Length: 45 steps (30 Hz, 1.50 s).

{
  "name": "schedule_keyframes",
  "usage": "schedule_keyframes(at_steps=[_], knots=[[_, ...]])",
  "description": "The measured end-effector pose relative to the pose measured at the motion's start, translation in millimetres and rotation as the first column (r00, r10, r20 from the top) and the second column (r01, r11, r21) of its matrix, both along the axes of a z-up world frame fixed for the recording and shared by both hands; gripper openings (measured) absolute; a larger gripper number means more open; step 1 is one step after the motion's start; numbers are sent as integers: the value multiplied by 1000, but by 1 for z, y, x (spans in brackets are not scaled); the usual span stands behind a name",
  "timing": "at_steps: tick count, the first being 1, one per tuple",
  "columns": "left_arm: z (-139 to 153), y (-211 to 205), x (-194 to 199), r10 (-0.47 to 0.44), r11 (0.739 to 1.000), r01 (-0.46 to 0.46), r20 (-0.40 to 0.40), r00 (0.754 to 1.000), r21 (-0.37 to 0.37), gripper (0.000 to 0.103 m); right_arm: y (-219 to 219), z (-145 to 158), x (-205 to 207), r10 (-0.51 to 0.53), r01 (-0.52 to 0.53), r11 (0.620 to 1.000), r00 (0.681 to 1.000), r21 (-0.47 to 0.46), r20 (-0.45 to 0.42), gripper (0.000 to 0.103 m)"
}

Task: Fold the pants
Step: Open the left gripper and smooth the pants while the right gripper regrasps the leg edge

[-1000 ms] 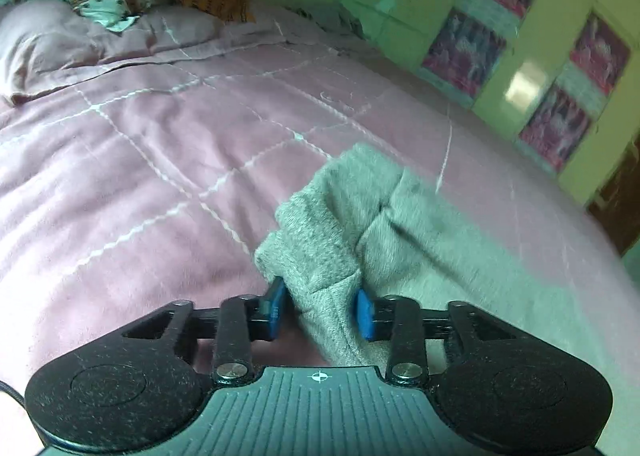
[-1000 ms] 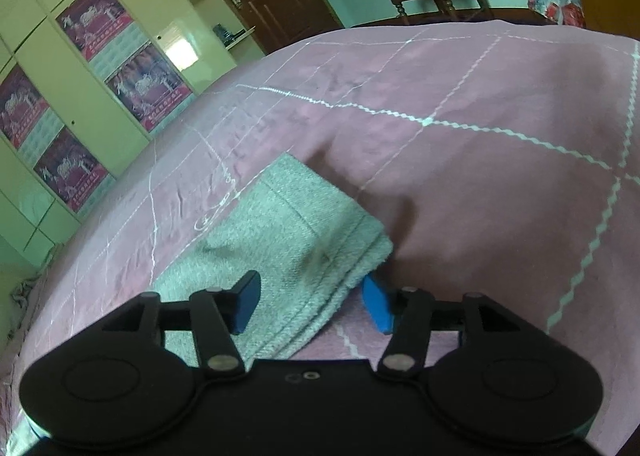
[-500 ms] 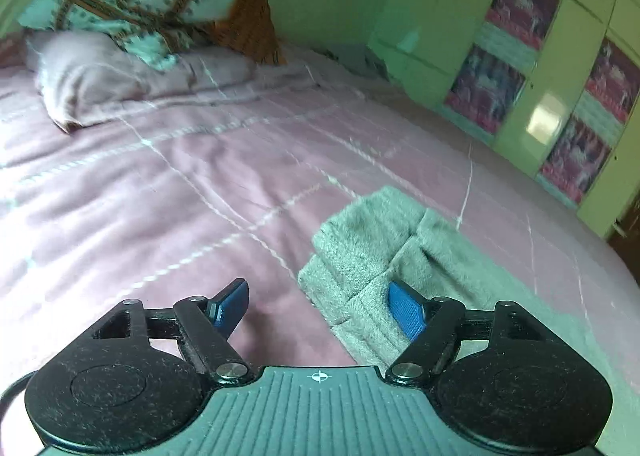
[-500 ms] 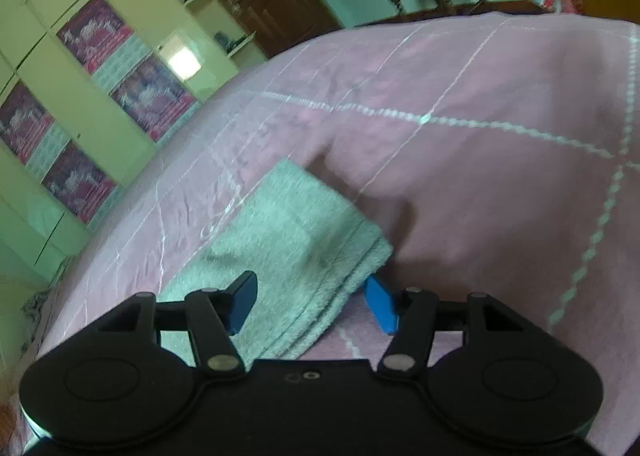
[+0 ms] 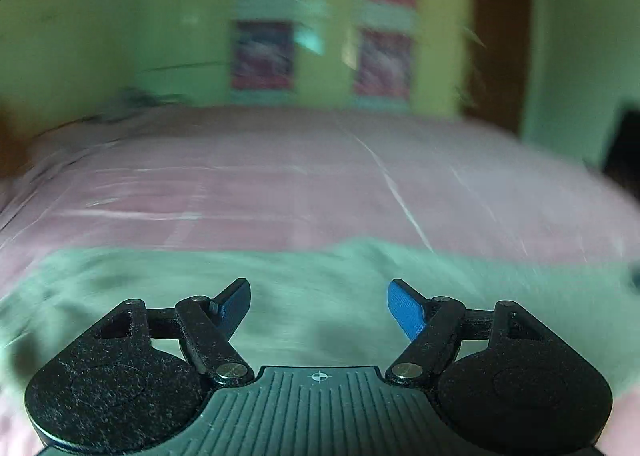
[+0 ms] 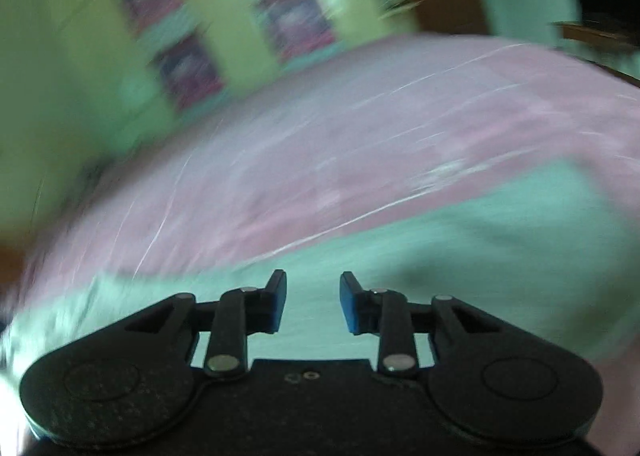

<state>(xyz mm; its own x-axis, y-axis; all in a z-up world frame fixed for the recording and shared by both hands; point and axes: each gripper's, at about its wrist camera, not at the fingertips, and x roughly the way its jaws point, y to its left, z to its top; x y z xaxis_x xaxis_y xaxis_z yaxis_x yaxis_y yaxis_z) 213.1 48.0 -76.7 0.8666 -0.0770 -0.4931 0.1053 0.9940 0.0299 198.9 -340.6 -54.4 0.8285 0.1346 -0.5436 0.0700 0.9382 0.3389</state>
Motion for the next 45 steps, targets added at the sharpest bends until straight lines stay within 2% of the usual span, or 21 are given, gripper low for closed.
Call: schedule_keyframes(at_steps=[2,5,7,9,11,12,14,15,17,20,23,24,26,28,31,33,37,39,41,42,45], knots=[[-12,-24,17,-19,996,24,-57,998,82,76,29,-4,28,81,-82,996,996,-26,-35,32],[-30,-22,39,21,995,-3,-189,982,96,75,47,-13,61,136,-142,988,986,-57,-96,33],[-32,-4,43,92,994,-79,-198,976,71,75,36,-19,73,115,-130,986,983,-100,-143,12],[-28,16,44,153,988,-147,-210,966,46,75,11,-16,69,-1,-18,990,991,-141,-134,10],[-20,31,38,175,984,-179,-206,963,-5,75,-28,-13,60,-136,122,986,983,-114,-125,10],[-17,36,32,181,982,-188,-185,966,-24,75,-41,-11,55,-146,136,987,981,-85,-126,11],[-13,39,17,189,979,-199,-154,970,-50,76,-46,-5,44,-117,109,991,987,-80,-110,32],[-12,41,8,190,977,-202,-143,971,-69,76,-39,2,33,-98,90,991,992,-102,-75,33],[-14,46,-12,174,978,-187,-130,976,-94,76,-26,10,11,2,-3,999,1000,-52,-23,33],[-18,49,-36,155,983,-165,-120,981,-77,76,12,5,-17,194,-195,980,981,-48,-22,32],[-33,52,-41,148,989,-140,-201,968,52,76,28,-11,-33,283,-286,958,954,-18,-100,27],[-34,57,-47,143,988,-130,-185,972,82,76,25,-15,-34,250,-258,965,958,-40,-139,23],[-26,71,-54,170,985,-160,-175,970,70,76,-6,-20,-37,158,-154,987,977,39,-146,20],[-20,90,-64,210,978,-209,-155,965,26,76,-49,-9,-56,-27,35,996,996,88,-85,37],[-26,118,-75,220,970,-232,-136,966,-78,77,-112,0,-99,-235,224,942,972,250,14,45],[-33,126,-76,215,965,-232,-133,967,-124,78,-145,-4,-120,-328,305,895,944,327,17,43],[-41,121,-64,206,967,-223,-132,969,-123,93,-172,-19,-135,-404,380,848,915,369,-15,39],[-43,114,-63,209,970,-222,-131,969,-95,94,-173,-25,-133,-409,384,838,912,387,-19,38],[-44,112,-62,208,971,-221,-131,969,-92,95,-175,-33,-123,-420,399,829,907,391,-34,29],[-44,112,-63,207,970,-221,-132,969,-97,95,-176,-36,-122,-427,408,831,904,378,-36,17],[-42,114,-65,203,970,-218,-134,970,-110,95,-169,-36,-117,-436,417,830,899,370,-35,8]])
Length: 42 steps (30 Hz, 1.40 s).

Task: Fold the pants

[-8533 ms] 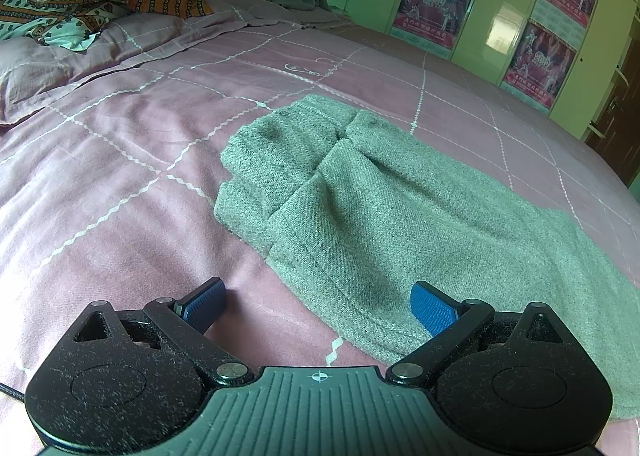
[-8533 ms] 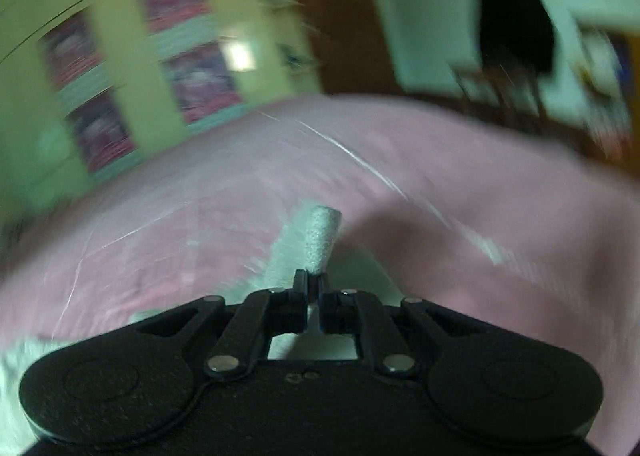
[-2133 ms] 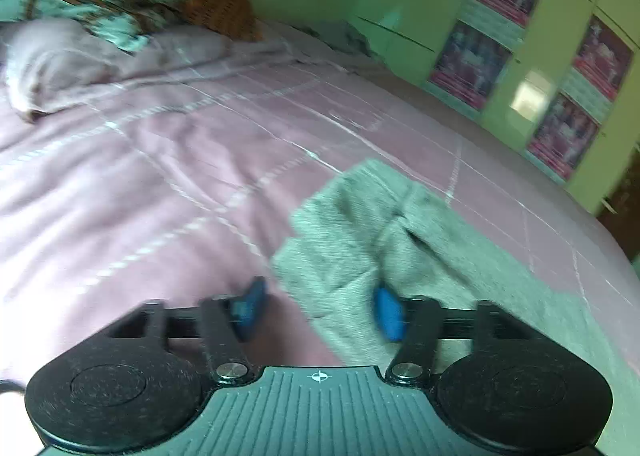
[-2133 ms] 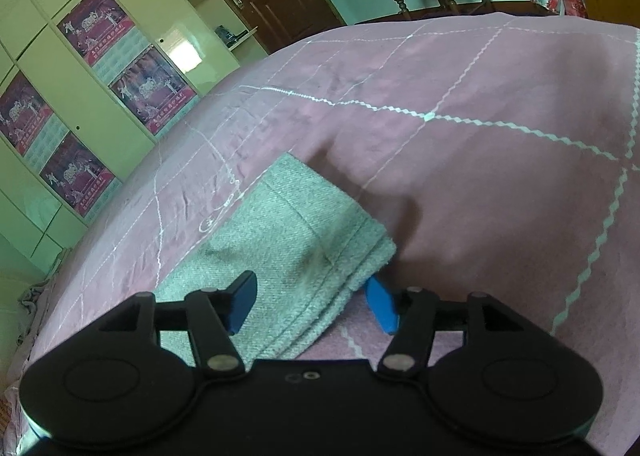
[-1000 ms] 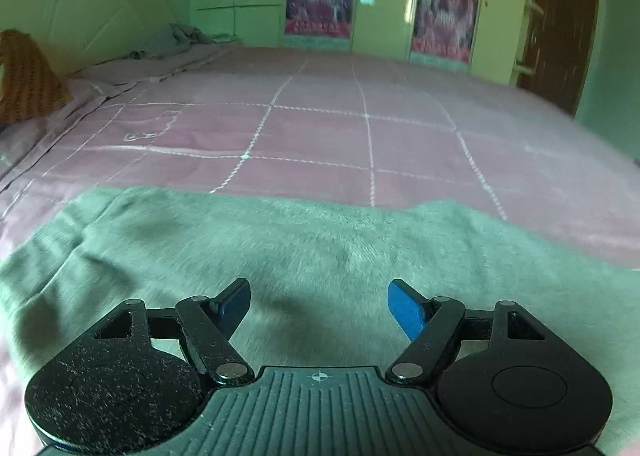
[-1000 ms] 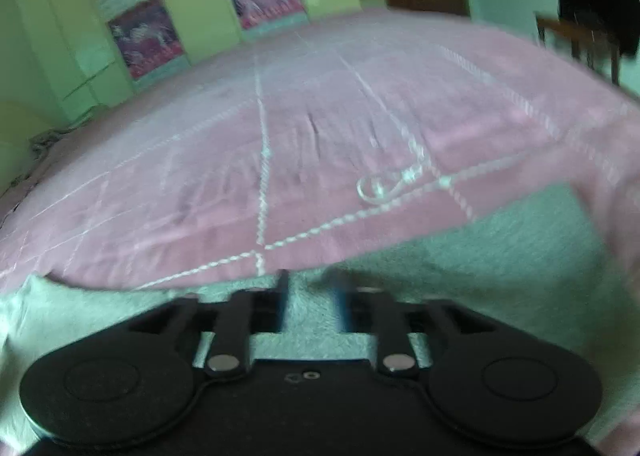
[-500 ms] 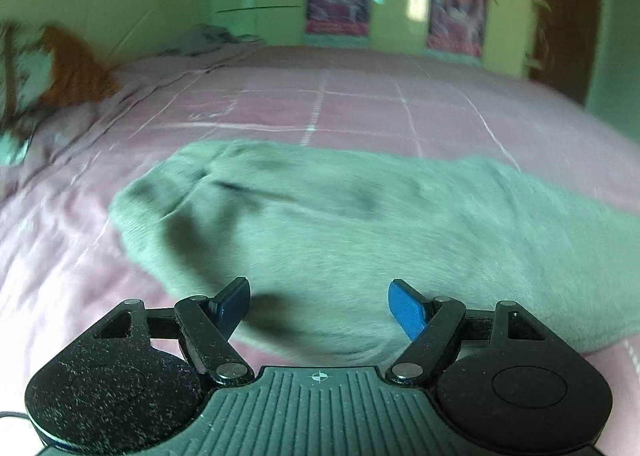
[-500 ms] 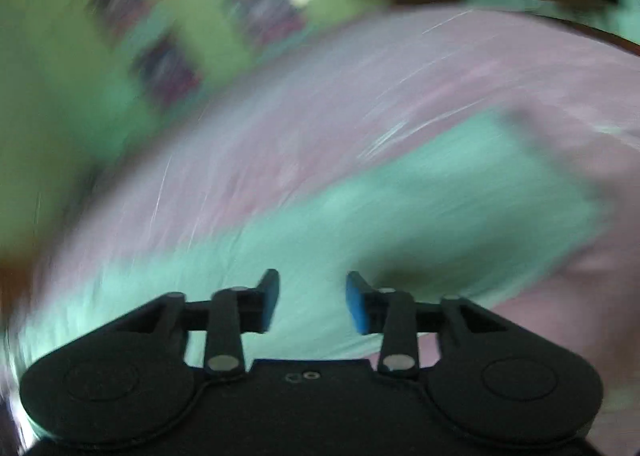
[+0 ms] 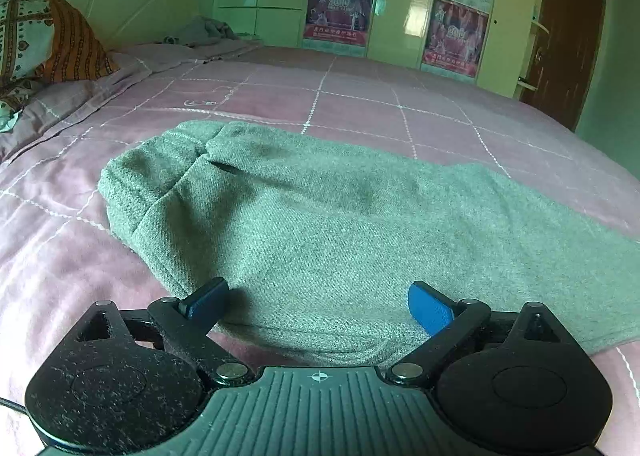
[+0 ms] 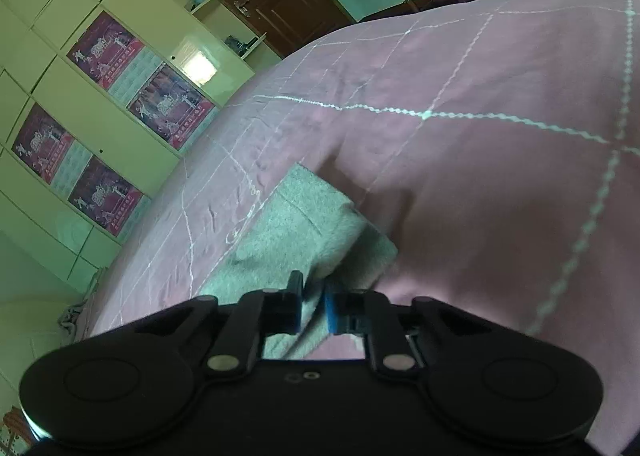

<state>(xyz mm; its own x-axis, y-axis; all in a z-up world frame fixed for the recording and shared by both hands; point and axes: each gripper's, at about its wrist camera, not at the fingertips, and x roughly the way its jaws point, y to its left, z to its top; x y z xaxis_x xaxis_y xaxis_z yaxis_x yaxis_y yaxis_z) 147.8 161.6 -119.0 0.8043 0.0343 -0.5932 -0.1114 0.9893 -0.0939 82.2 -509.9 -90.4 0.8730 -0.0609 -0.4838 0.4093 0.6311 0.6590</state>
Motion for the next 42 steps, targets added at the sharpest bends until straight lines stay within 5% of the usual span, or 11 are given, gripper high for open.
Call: schedule_keyframes(at_steps=[3,9,11,12,13,14,18,20,22,33,42], knots=[[0,0,-1,4,1000,-4,1,1000,-4,95,-3,8,-12,-30,31,999,999,11,-13,13],[-5,-7,5,3,1000,-3,-6,1000,23,99,-12,-7,-15,-24,25,991,1000,132,-11,55],[-5,-7,4,2,1000,-2,-6,1000,22,99,-16,-9,-4,-3,6,993,1000,119,-23,53],[-4,-6,4,2,1000,-2,-6,1000,17,99,-15,-9,2,13,-10,996,999,89,-33,43],[-4,-5,3,3,1000,-3,-4,1000,13,99,-15,-7,8,22,-19,998,999,62,-48,15],[-4,-5,3,4,1000,-4,-3,1000,11,99,-15,-7,14,28,-24,998,997,50,-70,12],[-4,-5,1,5,1000,-5,1,1000,17,99,-13,17,-5,42,-49,998,988,40,152,11],[-5,-6,2,6,1000,-6,1,1000,23,99,-14,9,-5,37,-37,999,996,-3,77,11],[-5,-7,2,8,1000,-8,1,1000,30,99,-24,-22,3,35,-30,995,998,93,-53,10],[16,-12,-16,46,982,-56,60,997,182,99,-11,-14,14,25,-22,999,994,32,-106,12],[-3,41,-4,169,981,-175,-70,983,-88,99,30,36,42,-3,-4,997,995,-73,-102,14]])
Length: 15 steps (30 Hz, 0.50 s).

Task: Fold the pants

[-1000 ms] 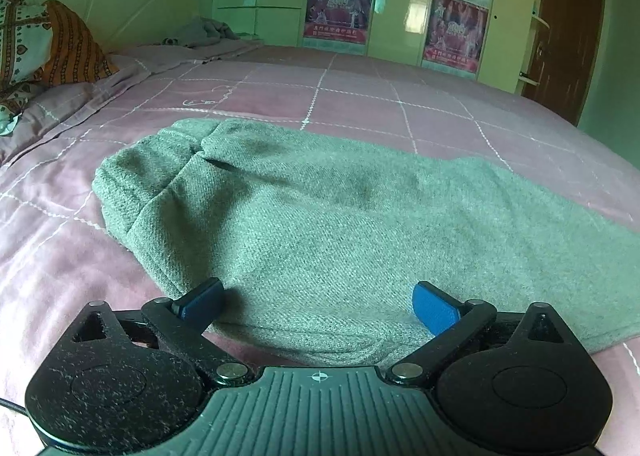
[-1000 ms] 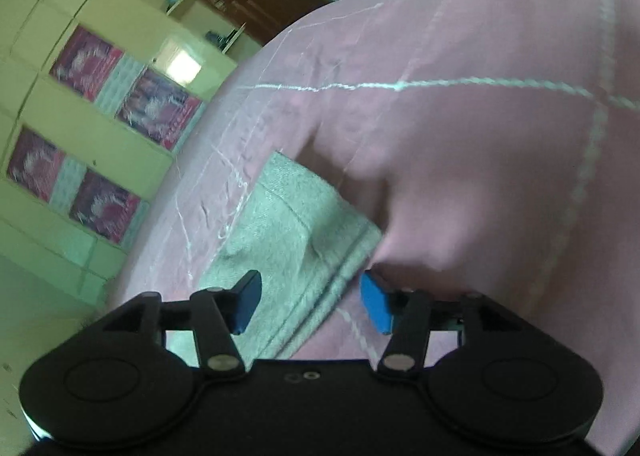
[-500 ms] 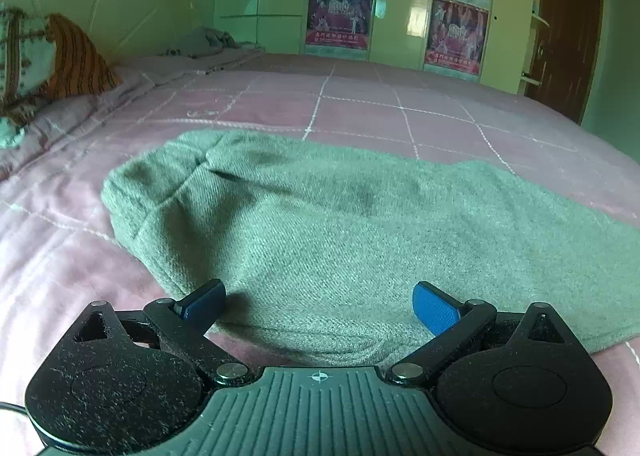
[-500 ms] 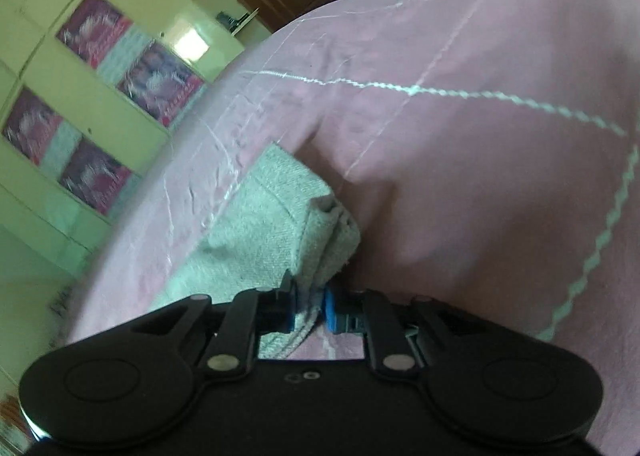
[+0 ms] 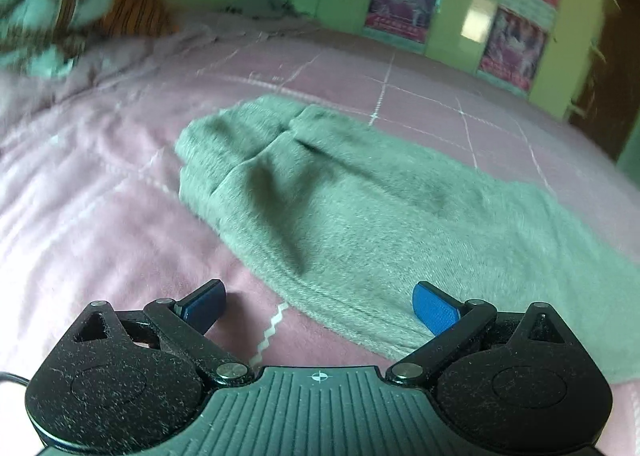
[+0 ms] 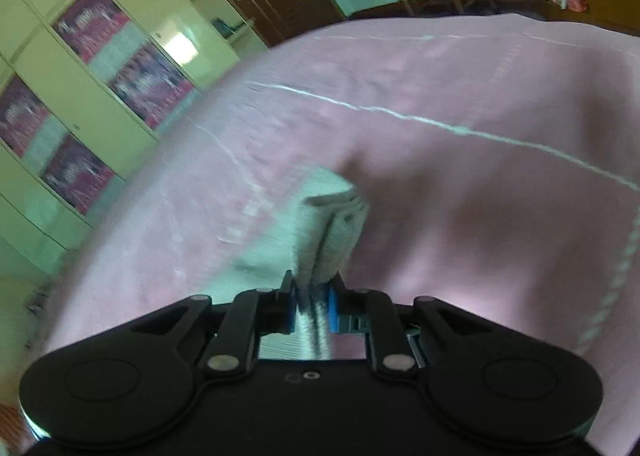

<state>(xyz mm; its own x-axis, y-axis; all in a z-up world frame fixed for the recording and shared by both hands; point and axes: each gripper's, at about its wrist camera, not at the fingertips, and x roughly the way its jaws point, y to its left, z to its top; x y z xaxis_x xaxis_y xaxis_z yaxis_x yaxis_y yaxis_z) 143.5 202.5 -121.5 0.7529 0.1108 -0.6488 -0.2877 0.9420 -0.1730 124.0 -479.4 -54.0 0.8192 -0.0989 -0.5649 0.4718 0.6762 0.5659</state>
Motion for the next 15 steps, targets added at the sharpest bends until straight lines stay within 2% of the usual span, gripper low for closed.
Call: schedule_keyframes(at_steps=[2,5,9,12,15], knots=[[-2,2,0,0,1000,0,1,1000,-10,99,21,14,14,25,-25,999,1000,-46,9,14],[-3,2,1,-6,1000,6,-1,1000,-5,99,63,34,39,120,-115,987,992,-115,37,14],[-5,2,3,-10,1000,10,-1,1000,-6,99,136,53,76,281,-265,948,958,-178,66,14],[-4,0,3,-11,1000,11,-2,1000,-2,99,203,57,102,416,-397,900,905,-179,85,14],[-4,0,3,-16,1000,16,-1,1000,0,99,281,40,117,578,-557,805,814,-203,57,14]])
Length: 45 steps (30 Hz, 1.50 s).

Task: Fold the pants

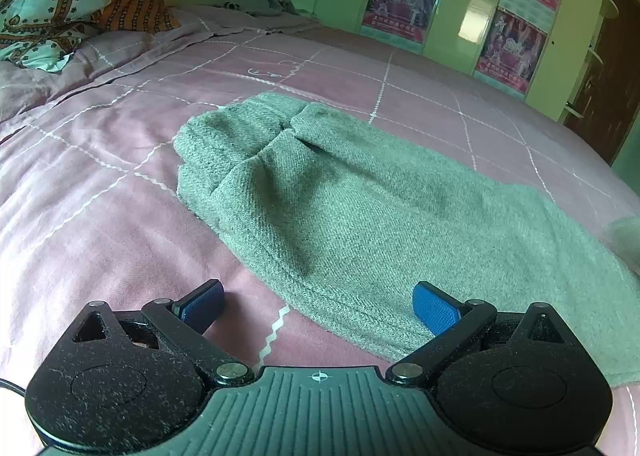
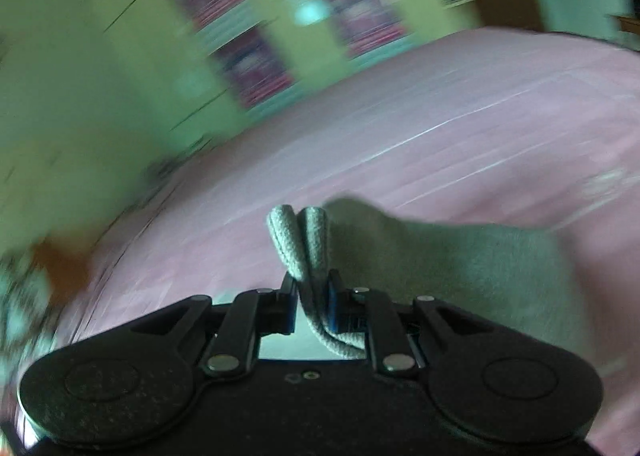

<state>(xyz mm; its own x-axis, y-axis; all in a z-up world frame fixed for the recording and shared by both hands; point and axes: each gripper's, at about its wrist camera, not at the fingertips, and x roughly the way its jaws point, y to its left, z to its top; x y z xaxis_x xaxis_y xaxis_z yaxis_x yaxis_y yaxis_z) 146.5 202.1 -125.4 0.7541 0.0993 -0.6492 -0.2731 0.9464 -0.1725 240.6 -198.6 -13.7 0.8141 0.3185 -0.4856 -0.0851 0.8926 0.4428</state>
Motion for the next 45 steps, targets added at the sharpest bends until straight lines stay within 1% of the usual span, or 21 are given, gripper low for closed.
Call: schedule_keyframes(at_steps=[2,4,6,9,11,17,20,21,23,24,25,26,29,33,34,35,36,39,40,42,45], knots=[[0,0,-1,-5,1000,5,1,1000,0,99,48,-27,3,149,-150,989,987,-10,-53,14],[0,1,-2,-8,1000,8,2,1000,-3,99,82,-53,2,244,-251,967,962,-44,-123,14],[0,1,-2,-10,1000,10,3,1000,-3,99,105,-72,-9,257,-282,940,955,-190,-145,15],[-1,-1,0,-10,1000,10,1,1000,5,100,102,-72,-13,266,-285,935,957,-212,-111,15],[-1,-3,2,-9,1000,9,0,1000,8,101,103,-68,-11,292,-309,919,951,-244,-105,15],[-1,-2,1,-12,1000,12,1,1000,9,101,127,-65,-36,427,-409,785,901,-464,-72,15],[-1,-4,0,-8,1000,8,1,1000,14,101,133,-70,-55,457,-436,754,885,-491,-84,21],[0,-4,0,-6,1000,6,1,1000,15,101,136,-73,-57,475,-456,743,875,-490,-94,26],[0,-6,0,-4,1000,4,1,1000,18,101,148,-77,-69,535,-491,677,840,-549,-91,33],[1,-6,-1,-4,1000,4,2,1000,18,101,155,-79,-77,558,-490,632,826,-601,-87,34],[2,-6,-2,-3,1000,3,4,1000,18,101,158,-79,-83,569,-476,603,819,-640,-74,34],[3,-6,-4,-4,1000,4,7,1000,17,101,156,-76,-86,571,-465,608,819,-644,-52,36],[11,-9,-14,-25,1000,24,31,999,16,101,131,-62,-95,529,-419,709,848,-568,34,40],[20,-24,-26,-68,997,65,55,996,44,100,79,-49,-115,433,-294,766,893,-572,120,41],[23,-30,-29,-89,996,86,62,994,36,96,63,-48,-119,405,-265,777,905,-571,130,42],[26,-37,-30,-117,993,116,71,991,17,87,44,-46,-122,367,-228,789,920,-571,139,42],[28,-47,-30,-151,988,152,80,985,-6,85,28,-47,-123,329,-195,801,933,-566,144,43],[36,-78,-26,-238,965,248,113,965,-87,84,-19,-50,-123,194,-96,850,971,-518,138,45],[37,-86,-22,-264,948,280,120,957,-150,83,-32,-52,-123,148,-62,865,980,-498,135,45],[34,-98,-11,-286,901,310,122,950,-304,81,-52,-62,-126,87,-23,898,988,-440,125,46],[23,-114,8,-306,838,312,89,948,-448,72,-65,-69,-125,58,-13,923,992,-384,108,46]])
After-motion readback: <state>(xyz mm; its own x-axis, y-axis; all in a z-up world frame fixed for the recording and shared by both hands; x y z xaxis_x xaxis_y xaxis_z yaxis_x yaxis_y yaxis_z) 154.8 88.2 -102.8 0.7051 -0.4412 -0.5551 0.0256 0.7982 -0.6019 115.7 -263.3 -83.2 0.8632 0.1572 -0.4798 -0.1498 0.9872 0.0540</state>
